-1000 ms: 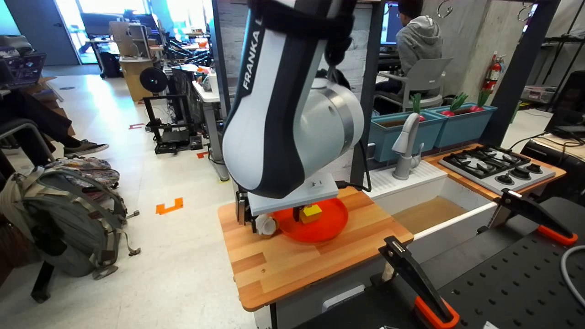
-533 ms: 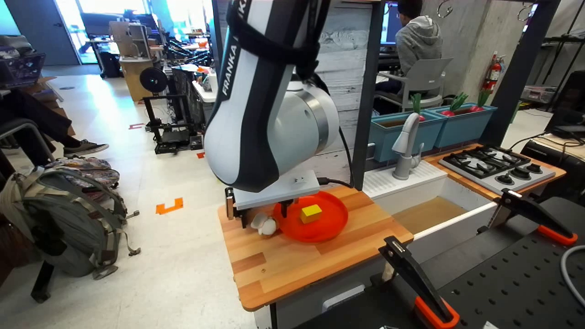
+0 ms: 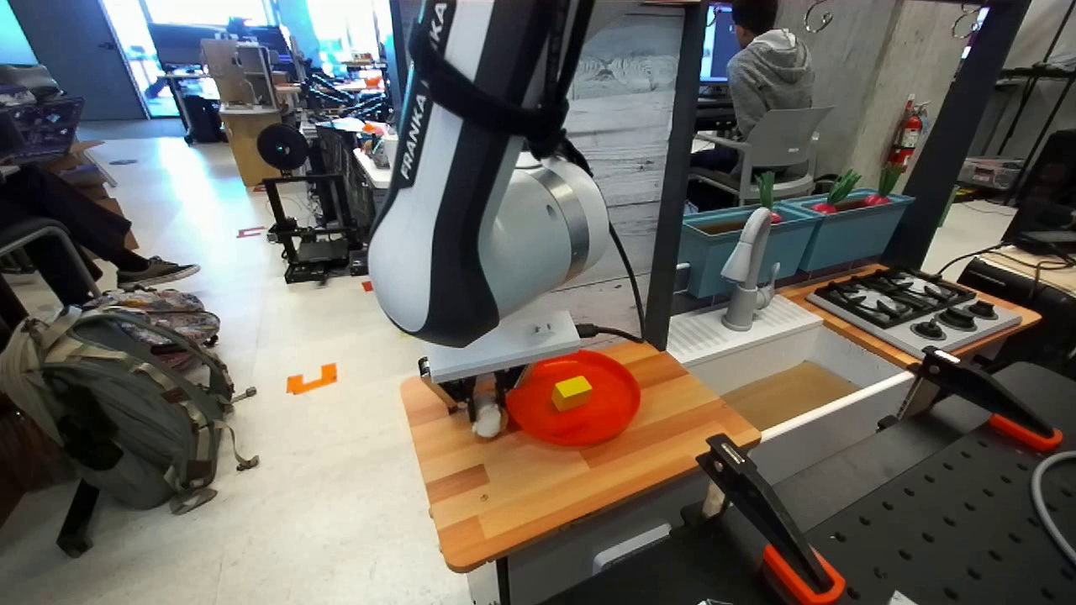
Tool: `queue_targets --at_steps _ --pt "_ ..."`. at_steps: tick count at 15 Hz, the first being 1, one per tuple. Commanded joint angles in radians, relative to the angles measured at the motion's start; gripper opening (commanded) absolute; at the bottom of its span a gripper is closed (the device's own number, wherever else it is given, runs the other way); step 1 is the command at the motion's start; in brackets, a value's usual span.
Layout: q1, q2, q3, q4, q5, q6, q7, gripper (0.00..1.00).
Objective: Move the doll to the right
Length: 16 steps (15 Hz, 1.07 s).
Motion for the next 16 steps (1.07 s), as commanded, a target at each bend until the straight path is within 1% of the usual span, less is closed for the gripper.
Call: queue_targets --at_steps 1,2,3,4,6,7,9,11,12,14,16 --pt "-0.024 0.033 0.012 0.056 0.015 -0.049 -0.01 0.05" --pt "-0.028 0.032 0.014 0.057 0.015 -0.052 -0.012 0.01" --pt "-0.031 0.029 0.017 0.056 0.015 -0.052 -0.013 0.0" --pt "-0.042 0.018 0.033 0.048 0.018 -0.056 -0.026 0.03" --pt "-0.051 -0.015 0.054 0.013 0.019 -0.046 -0.044 0.01" --pt "-0.052 -0.04 0.062 -0.016 0.017 -0.034 -0.05 0.03" --pt "-0.046 -0.099 0.072 -0.084 0.016 -0.009 -0.051 0.03" --pt "-0.029 -0.176 0.067 -0.176 0.011 0.017 -0.038 0.03" --pt "-0.016 -0.232 0.057 -0.247 0.01 0.043 -0.022 0.03" --pt "-0.021 -0.315 0.059 -0.338 0.01 0.06 -0.029 0.03" --pt "-0.015 -0.389 0.025 -0.438 0.007 0.114 -0.005 0.03"
